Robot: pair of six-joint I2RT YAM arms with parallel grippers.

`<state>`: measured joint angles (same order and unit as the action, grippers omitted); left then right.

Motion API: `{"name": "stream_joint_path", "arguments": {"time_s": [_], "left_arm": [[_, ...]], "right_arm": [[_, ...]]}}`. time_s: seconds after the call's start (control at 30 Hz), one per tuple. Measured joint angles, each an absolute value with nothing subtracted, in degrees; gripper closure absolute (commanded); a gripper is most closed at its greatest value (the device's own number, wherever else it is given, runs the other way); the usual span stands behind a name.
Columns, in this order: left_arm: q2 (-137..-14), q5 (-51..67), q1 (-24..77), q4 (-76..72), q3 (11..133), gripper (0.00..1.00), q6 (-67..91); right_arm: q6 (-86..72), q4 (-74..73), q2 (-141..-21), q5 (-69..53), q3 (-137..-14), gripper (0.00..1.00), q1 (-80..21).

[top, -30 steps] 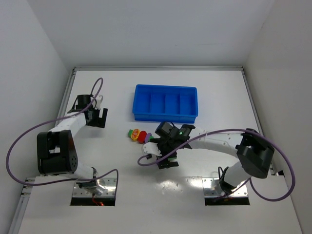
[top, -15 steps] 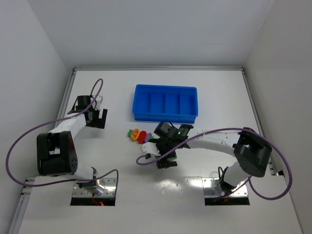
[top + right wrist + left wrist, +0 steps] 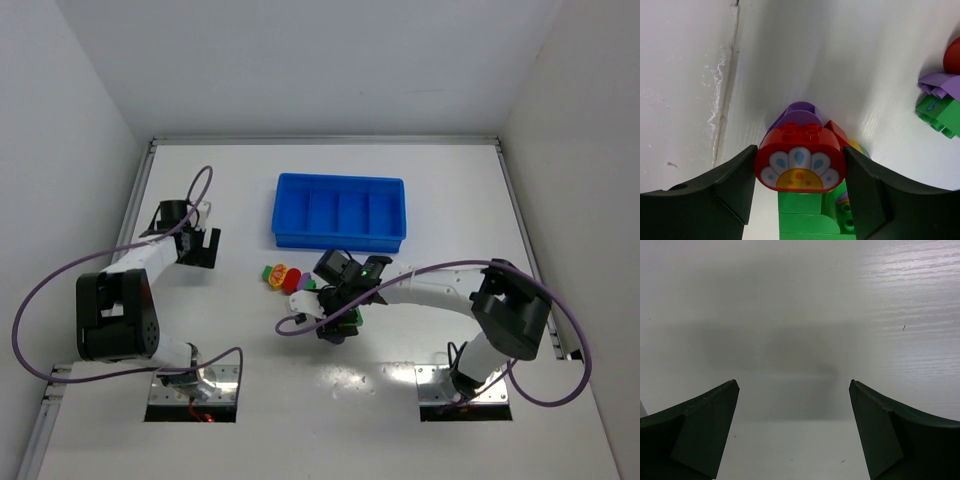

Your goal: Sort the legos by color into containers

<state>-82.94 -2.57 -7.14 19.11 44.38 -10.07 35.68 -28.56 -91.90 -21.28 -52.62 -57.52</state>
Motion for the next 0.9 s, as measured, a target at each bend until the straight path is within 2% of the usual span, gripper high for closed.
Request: {"name": "stream_joint_path", "arguments": {"time_s": [0.1,0.2,0.23,0.27,0.47,0.7,0.9], "left_arm": [[-82.94,-2.61,-7.11,19.09,44.18,0.00,-10.07],[-82.89,-2.63,-7.11,18.87,43.83,0.00,-10.04],[-82.81,-2.61,-7.11,18.90,43.68,0.00,-10.07],[-82.63,-2.57,-7.11,18.94,43.62,0.00,-10.07],[-76.93,2.13,-7.57,19.09,42.85,0.00,-10.50],[-65.56,13.15,-8.10,19.99,42.48,0.00,-8.86],[-60.45,21.30,-8.10,23.92,43.00,0.00,-3.44]], "right_arm": [[35.35,-28.14,-91.90,-21.19,-52.62,0.48,-57.52],[35.24,-27.40,-91.90,-20.91,-52.60,0.64,-57.52],[35.07,-27.09,-91.90,-20.62,-52.60,0.82,-57.52],[34.85,-26.85,-91.90,-20.29,-52.60,0.87,-57.52],[30.63,-26.76,-91.88,-18.33,-54.57,0.94,-55.92],[17.74,-27.99,-91.88,-18.11,-68.51,0.94,-49.12],[1.80,-25.54,-93.62,-14.06,-78.08,0.98,-43.05]]}}
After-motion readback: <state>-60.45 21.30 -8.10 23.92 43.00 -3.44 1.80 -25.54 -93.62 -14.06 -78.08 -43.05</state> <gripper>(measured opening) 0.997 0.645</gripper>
